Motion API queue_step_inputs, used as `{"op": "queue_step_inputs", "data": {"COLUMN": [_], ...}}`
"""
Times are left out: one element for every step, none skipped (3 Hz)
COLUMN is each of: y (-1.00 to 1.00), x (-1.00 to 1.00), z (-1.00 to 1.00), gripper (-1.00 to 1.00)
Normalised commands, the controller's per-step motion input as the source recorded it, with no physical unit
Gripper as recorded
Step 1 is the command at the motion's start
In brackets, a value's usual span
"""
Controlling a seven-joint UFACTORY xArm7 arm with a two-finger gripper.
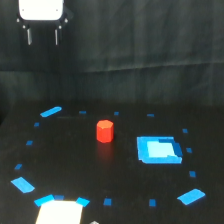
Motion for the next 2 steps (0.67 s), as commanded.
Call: {"op": "queue_step_inputs", "data": {"y": [1.00,1.00], "x": [-0.24,-0.22], "z": [0.92,0.92], "gripper": [0.33,0.57]}}
